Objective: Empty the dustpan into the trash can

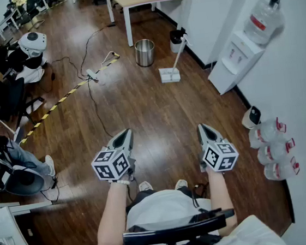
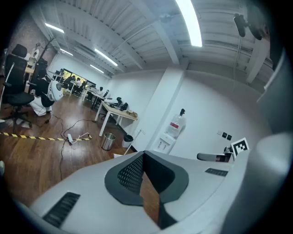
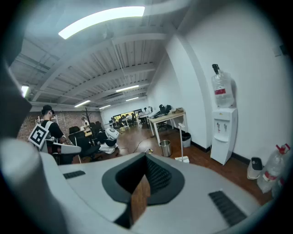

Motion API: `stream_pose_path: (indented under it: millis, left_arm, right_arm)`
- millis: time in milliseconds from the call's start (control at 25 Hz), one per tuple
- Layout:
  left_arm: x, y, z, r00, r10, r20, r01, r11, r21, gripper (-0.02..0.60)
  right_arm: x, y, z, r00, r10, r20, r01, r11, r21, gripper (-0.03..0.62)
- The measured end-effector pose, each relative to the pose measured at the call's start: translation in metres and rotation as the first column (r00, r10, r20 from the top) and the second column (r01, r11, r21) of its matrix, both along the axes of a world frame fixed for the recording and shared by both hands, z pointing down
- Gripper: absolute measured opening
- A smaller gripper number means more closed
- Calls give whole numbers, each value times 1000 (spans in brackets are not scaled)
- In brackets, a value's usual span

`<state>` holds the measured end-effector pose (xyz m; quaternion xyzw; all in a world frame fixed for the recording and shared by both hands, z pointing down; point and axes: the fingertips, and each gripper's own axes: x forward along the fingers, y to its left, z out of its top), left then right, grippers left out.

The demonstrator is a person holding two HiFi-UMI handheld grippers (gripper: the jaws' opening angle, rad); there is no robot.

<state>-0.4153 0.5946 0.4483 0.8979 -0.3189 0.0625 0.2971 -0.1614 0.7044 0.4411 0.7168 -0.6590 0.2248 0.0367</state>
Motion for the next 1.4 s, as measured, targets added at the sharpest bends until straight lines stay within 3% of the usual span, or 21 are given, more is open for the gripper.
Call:
stream_pose_path:
  millis: [440,840,1000,1200,1400]
  left_arm:
    - [-16,-27,6,999,42,-7,-42,999,1,-11]
    - [-1,-74,26,999,42,3,-42,999,-19,-11]
    - [29,-116,34,998,46,38,-45,999,-20,-11]
    - [92,-194,38,995,60,75,-57,998,-38,-11]
    - [168,-281,39,993,74,97,-71,997,-39,-11]
  right_arm:
    - [-25,-19,1,1000,22,-20,-21,1000,10,17]
    - [-5,-69,-2,999,46,8,-47,991,124,24]
    - [23,-121,4,999,41,18,-43,988,145,34]
    - [82,-220,9,999,-2,40,-5,985,175,226]
    - [150,-311,15,999,-9,37,3,987,161,261]
